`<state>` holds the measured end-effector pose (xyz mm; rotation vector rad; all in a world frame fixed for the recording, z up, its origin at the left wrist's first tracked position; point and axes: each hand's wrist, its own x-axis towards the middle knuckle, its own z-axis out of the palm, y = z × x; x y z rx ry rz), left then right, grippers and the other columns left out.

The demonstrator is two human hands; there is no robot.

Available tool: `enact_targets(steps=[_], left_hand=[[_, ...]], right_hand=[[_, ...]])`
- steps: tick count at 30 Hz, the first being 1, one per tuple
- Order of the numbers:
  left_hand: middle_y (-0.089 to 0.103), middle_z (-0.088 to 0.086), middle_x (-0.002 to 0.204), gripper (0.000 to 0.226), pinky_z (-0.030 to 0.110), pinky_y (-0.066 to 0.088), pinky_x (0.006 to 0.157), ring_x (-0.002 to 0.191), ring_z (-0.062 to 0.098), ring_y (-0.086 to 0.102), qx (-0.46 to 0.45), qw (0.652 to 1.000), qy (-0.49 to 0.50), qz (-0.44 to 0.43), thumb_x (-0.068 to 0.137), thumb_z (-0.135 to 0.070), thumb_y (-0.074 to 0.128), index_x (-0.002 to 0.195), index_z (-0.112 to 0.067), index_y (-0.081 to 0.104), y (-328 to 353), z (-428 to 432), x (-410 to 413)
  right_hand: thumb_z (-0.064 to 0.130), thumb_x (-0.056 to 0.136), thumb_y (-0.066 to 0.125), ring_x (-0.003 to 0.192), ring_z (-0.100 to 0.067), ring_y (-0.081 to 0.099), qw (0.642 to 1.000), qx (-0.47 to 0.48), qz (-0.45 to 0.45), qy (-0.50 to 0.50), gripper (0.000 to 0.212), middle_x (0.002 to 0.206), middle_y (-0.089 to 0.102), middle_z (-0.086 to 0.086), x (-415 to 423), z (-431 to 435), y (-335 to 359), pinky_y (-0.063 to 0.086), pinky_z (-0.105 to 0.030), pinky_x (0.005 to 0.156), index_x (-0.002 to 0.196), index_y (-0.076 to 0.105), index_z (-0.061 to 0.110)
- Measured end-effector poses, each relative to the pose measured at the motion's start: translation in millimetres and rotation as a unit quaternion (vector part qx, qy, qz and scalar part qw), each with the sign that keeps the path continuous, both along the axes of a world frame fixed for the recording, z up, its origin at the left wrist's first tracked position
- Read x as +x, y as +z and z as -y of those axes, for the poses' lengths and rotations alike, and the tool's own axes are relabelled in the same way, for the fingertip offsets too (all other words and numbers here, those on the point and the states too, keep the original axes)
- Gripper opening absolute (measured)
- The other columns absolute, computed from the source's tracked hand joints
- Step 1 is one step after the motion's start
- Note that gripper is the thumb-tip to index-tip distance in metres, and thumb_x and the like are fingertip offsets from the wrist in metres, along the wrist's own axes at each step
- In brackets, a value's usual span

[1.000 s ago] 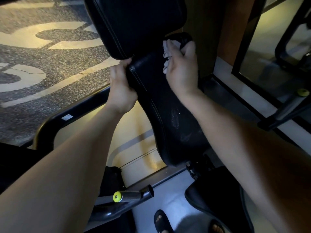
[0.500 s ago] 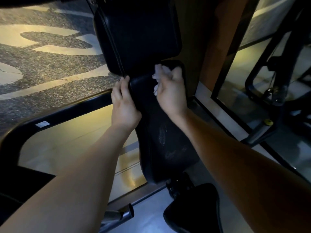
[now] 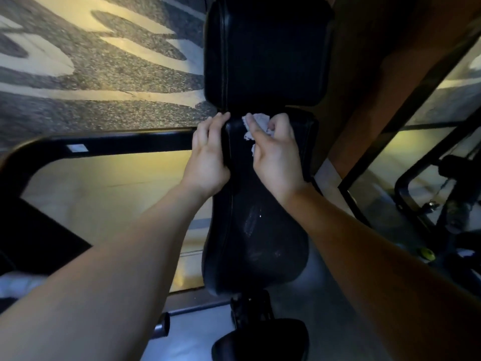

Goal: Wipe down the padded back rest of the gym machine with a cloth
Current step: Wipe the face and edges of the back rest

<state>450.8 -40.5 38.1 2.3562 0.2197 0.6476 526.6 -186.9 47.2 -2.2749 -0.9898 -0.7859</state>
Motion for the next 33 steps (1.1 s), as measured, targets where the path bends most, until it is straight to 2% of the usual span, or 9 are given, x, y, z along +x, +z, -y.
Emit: enact_targets(steps=[5,9,13,16,19,22,24,26,33], left_hand=[[0.027,0.004,0.148,0.086,0.033,0.021,0.121,0.145,0.025,0.024,-0.024,0.999,0.009,0.02,0.08,0.008,0.055,0.155,-0.025,0.026,-3.6,5.1,2.5],[0.029,0.005,0.148,0.083,0.037,0.024,0.124,0.144,0.019,0.03,-0.1,0.992,0.006,0.078,0.08,0.011,0.045,0.154,-0.019,0.027,-9.5,14.9,-3.3],[0.03,0.007,0.15,0.063,0.027,0.033,0.114,0.135,0.021,0.043,-0.302,0.921,0.191,0.152,0.094,-0.002,0.042,0.153,-0.018,0.03,-64.0,43.3,-23.9],[0.037,0.011,0.151,0.046,0.027,0.029,0.107,0.134,0.027,0.044,-0.352,0.89,0.284,0.056,0.104,-0.021,0.04,0.149,-0.014,0.039,-126.6,52.6,-41.8],[0.051,0.011,0.144,0.046,0.032,0.033,0.103,0.129,0.03,0.049,-0.329,0.92,0.209,-0.035,0.109,-0.039,0.031,0.142,-0.012,0.05,-174.0,55.2,-54.6],[0.054,0.009,0.143,0.056,0.028,0.031,0.098,0.134,0.028,0.048,-0.28,0.948,0.147,-0.046,0.108,-0.05,0.026,0.139,-0.011,0.053,-200.8,53.4,-56.5],[0.05,0.013,0.148,0.064,0.033,0.032,0.104,0.137,0.03,0.045,-0.244,0.958,0.143,-0.037,0.106,-0.055,0.023,0.14,-0.008,0.05,-212.1,51.4,-53.5],[0.045,0.018,0.151,0.067,0.035,0.031,0.109,0.139,0.032,0.041,-0.219,0.963,0.151,-0.037,0.107,-0.055,0.021,0.142,-0.003,0.046,-217.7,49.3,-49.5],[0.043,0.027,0.152,0.071,0.035,0.031,0.11,0.141,0.038,0.041,-0.199,0.968,0.15,-0.013,0.108,-0.052,0.021,0.146,0.004,0.041,-226.6,49.0,-45.4]], right_hand=[[0.003,0.089,0.066,0.093,-0.038,0.054,0.998,-0.01,0.017,0.057,0.059,0.108,0.049,-0.019,0.4,-4.9,-11.8,0.057,-0.043,0.068,0.145,0.055,0.019],[0.007,0.093,0.064,0.101,-0.036,0.053,0.996,-0.031,0.026,0.079,0.061,0.115,0.047,-0.018,7.2,-0.7,-17.2,0.056,-0.044,0.072,0.149,0.049,0.026],[-0.002,0.084,0.067,0.102,-0.034,0.05,0.991,-0.039,0.083,0.093,0.071,0.113,0.042,-0.013,4.6,4.8,-43.9,0.055,-0.044,0.065,0.148,0.049,0.024],[-0.005,0.082,0.071,0.1,-0.03,0.051,0.98,-0.083,0.108,0.144,0.072,0.113,0.042,-0.006,-5.0,19.6,-93.4,0.054,-0.041,0.066,0.141,0.045,0.029],[-0.002,0.084,0.069,0.097,-0.028,0.051,0.958,-0.156,0.164,0.178,0.063,0.108,0.046,-0.006,-8.8,41.2,-113.3,0.045,-0.031,0.065,0.139,0.056,0.027],[0.009,0.094,0.062,0.098,-0.029,0.051,0.979,-0.094,0.146,0.102,0.046,0.11,0.046,-0.01,2.5,34.7,-92.9,0.052,-0.038,0.067,0.138,0.057,0.023],[0.009,0.095,0.062,0.103,-0.029,0.05,0.986,-0.024,0.149,0.066,0.051,0.113,0.046,-0.011,1.3,23.5,-89.3,0.054,-0.042,0.067,0.143,0.052,0.022],[0.005,0.091,0.064,0.106,-0.03,0.048,0.985,-0.014,0.16,0.065,0.061,0.115,0.045,-0.012,-4.4,15.8,-107.0,0.054,-0.04,0.067,0.147,0.047,0.022],[0.001,0.089,0.065,0.106,-0.03,0.047,0.958,-0.146,0.217,0.116,0.069,0.114,0.041,-0.011,-27.1,39.8,-170.6,0.052,-0.041,0.063,0.15,0.044,0.026]])
